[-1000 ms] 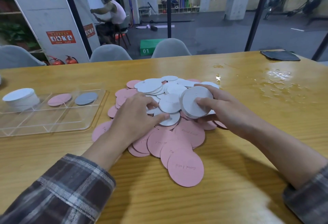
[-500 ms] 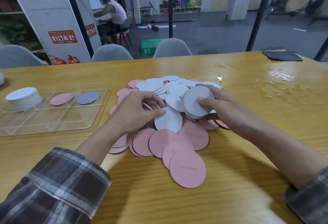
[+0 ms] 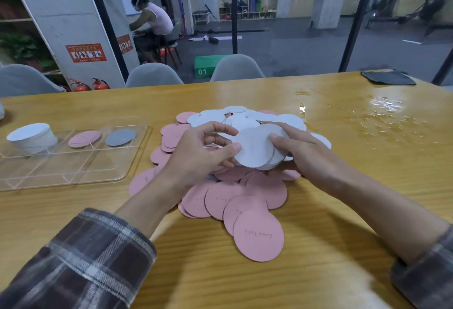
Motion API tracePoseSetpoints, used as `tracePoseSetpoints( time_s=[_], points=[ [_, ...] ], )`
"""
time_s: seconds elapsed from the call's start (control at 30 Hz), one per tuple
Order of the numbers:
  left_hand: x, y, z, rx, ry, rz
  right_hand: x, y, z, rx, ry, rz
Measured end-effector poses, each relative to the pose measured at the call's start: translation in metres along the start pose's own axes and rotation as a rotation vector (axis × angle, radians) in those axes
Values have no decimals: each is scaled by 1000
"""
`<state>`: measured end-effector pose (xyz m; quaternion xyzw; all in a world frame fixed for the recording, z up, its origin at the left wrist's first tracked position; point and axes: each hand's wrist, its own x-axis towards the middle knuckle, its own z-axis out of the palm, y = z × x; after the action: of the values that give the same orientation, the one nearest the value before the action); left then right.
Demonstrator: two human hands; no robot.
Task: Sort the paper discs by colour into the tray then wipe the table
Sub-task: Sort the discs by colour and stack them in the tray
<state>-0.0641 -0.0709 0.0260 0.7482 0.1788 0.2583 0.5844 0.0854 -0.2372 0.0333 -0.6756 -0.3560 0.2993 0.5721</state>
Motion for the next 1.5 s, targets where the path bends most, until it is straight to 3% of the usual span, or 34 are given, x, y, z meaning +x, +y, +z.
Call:
tracePoseSetpoints(
  time_s=[0.17, 0.47, 0.53, 0.63, 0.7, 0.83, 1.0, 1.2, 1.5],
  points=[
    [-6, 2, 19, -62, 57, -10, 2, 3, 2, -22, 34, -8],
    [-7, 3, 23, -20, 62, 22, -3, -1, 2, -145, -59, -36],
    [-2, 0, 17, 83, 104, 60, -1, -1, 0, -133, -25, -63],
    [8, -12, -1, 458, 255, 222, 4, 1, -7, -127, 35, -101],
    [9, -20, -8, 637, 228, 247, 8, 4, -11, -146, 70, -103],
    [9, -28, -1, 763, 144, 161, 11, 7, -11, -182, 78, -88],
    [8, -21, 1, 720, 111, 154, 12, 7, -10, -200, 81, -88],
    [8, -8, -12, 502, 173, 169, 12, 8, -11, -207, 95, -103],
    [8, -4, -18, 447, 153, 124, 10, 5, -9, -229, 93, -98]
  ],
)
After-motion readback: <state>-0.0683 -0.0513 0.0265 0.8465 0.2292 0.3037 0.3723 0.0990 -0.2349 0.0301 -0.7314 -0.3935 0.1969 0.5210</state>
